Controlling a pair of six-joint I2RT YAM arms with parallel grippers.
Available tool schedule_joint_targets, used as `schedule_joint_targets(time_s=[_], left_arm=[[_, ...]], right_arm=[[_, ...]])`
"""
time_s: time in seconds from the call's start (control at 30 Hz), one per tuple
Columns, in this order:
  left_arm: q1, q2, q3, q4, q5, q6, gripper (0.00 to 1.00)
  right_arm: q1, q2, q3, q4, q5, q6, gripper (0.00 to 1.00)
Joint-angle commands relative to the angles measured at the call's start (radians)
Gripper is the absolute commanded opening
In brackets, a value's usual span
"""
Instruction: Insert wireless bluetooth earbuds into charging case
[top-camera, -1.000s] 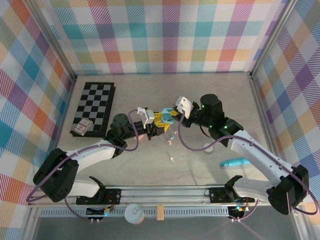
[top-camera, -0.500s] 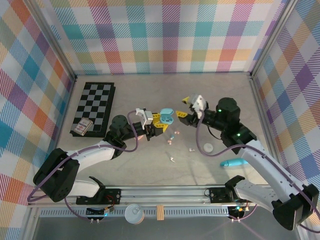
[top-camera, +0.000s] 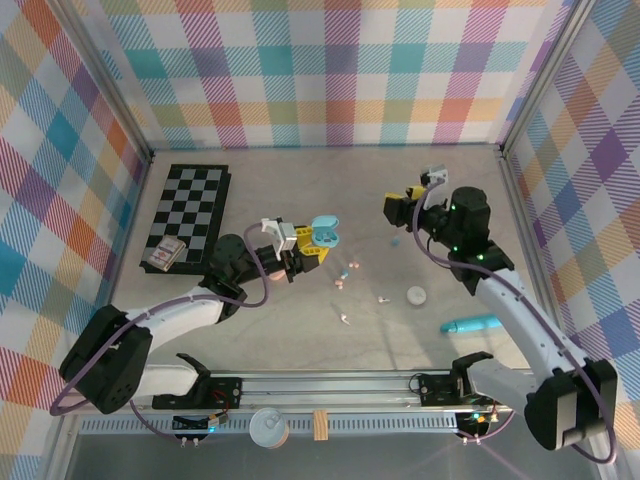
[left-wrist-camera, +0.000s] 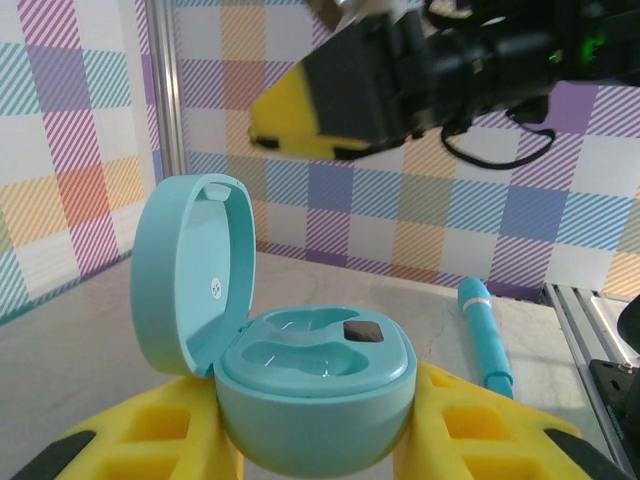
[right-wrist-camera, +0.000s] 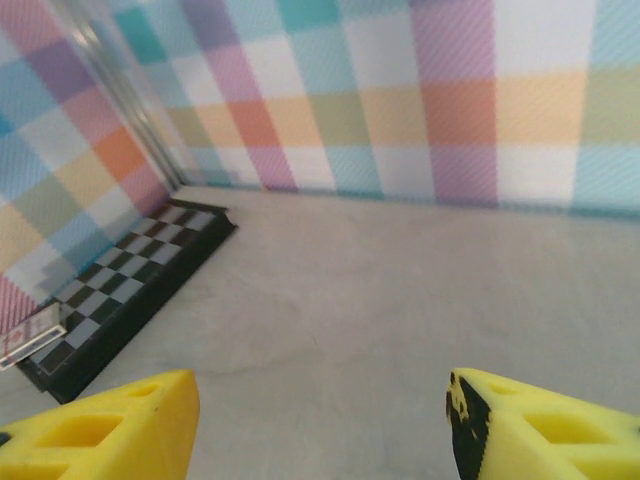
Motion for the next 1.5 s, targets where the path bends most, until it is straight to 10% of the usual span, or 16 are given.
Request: schedule_joint_targets(time_s=[0.0,0.4,1.47], left_arm=[[0.015,-0.031,-0.008,0.031,0.014,-0.004,0.34],[0.033,-0.042,-0.035,0.145,0.03,-0.09,0.34],[0.068,-0.073,-0.068,0.166,0.043,-0.113,0.33]], right_arm=[[-0.011,0.068,0.062,-0.144,0.054,0.137,0.65],[0.001,0.39,0.134,-0.231,-0.303,0.276,0.59],[0.201,0.732,0.142,-0.212,-0.272,0.285,0.47]])
